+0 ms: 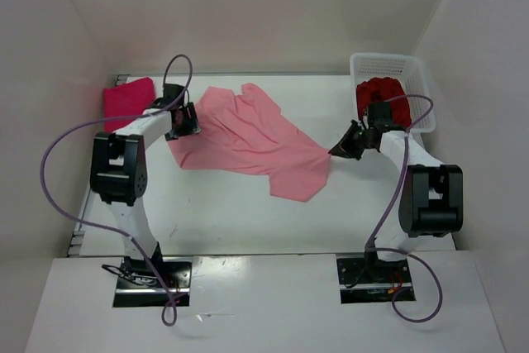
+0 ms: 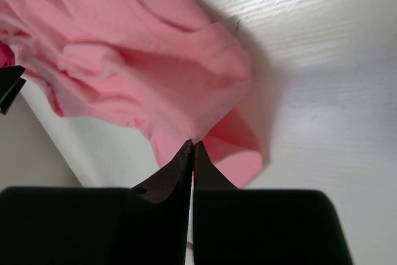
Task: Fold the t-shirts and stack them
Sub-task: Flatten out the tshirt
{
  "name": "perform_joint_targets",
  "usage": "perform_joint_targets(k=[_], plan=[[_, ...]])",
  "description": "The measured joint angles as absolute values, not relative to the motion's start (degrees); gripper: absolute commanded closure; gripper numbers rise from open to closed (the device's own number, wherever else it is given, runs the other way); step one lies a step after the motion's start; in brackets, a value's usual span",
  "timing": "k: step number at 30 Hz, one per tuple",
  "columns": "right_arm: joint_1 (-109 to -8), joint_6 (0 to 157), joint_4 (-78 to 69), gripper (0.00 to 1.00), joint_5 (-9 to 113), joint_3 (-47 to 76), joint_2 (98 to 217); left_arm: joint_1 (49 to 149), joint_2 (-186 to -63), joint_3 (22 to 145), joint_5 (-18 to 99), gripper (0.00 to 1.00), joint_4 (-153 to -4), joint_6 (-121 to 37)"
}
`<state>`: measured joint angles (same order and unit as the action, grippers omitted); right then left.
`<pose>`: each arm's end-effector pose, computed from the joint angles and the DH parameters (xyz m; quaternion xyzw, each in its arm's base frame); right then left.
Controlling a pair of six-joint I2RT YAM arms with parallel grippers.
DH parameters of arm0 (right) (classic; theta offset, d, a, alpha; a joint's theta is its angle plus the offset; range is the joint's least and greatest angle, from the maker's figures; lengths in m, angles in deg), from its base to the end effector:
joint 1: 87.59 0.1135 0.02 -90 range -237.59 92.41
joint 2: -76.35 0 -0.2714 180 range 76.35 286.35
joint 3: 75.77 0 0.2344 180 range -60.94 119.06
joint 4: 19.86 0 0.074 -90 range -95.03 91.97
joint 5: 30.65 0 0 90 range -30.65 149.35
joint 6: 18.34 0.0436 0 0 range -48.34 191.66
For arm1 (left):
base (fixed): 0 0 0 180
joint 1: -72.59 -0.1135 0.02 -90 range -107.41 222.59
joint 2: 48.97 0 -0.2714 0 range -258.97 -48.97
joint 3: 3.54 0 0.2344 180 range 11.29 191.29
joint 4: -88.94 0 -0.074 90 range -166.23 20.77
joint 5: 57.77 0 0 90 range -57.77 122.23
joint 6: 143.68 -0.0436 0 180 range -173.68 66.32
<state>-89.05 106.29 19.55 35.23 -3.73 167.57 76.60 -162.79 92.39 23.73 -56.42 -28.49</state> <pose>0.3068 0.0100 0.2107 0.2378 0.9126 0.2683 0.1963 0.4233 -0.0232 0.1968 -0.1970 0.9239 -0.0128 0.3277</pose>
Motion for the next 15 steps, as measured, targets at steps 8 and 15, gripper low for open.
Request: perform_joint_targets(k=[8,15], plan=[[-79.2,105.4,29.0,1.0,26.6,1.8,156.1,76.3,-147.1,81.4,19.7,0.25,-56.7,-29.7],[-79.4,107.8,28.9,1.0,20.3,3.9,152.1,75.9,-148.5,79.4,19.7,0.25,-56.1,-29.7]])
